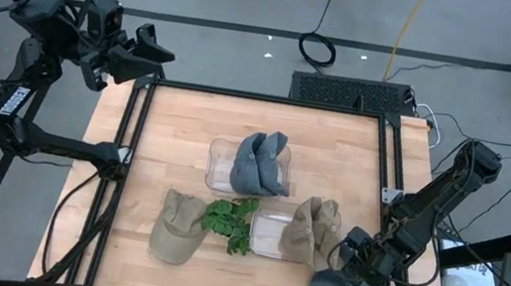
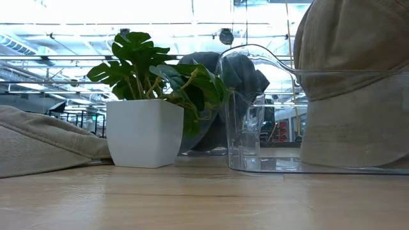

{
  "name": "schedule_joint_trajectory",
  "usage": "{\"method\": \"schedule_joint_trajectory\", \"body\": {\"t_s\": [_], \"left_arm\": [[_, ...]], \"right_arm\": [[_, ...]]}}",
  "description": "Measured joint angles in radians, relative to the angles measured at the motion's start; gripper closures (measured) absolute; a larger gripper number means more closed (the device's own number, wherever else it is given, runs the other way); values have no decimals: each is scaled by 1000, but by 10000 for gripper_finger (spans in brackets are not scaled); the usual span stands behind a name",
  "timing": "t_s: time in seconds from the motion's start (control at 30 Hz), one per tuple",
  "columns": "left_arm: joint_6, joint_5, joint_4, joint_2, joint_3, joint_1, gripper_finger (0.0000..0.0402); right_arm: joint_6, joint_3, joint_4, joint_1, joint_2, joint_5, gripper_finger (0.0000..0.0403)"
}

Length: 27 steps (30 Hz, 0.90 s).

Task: Pick & Place hat
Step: Put the gray cap into the top transparent bin

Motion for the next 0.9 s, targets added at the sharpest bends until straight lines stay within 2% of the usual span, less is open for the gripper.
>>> {"method": "schedule_joint_trajectory", "body": {"t_s": [0.23,0.53,0.77,0.9], "left_arm": [[-1,0,0,0,0,0,192],[-2,2,-1,0,0,0,192],[-2,2,-1,0,0,0,192],[-2,2,-1,0,0,0,192]], "right_arm": [[0,0,1,22,0,-10,397],[12,0,1,50,0,-14,402],[-33,0,66,52,-51,-184,402],[-46,0,117,52,-124,-194,402]]}}
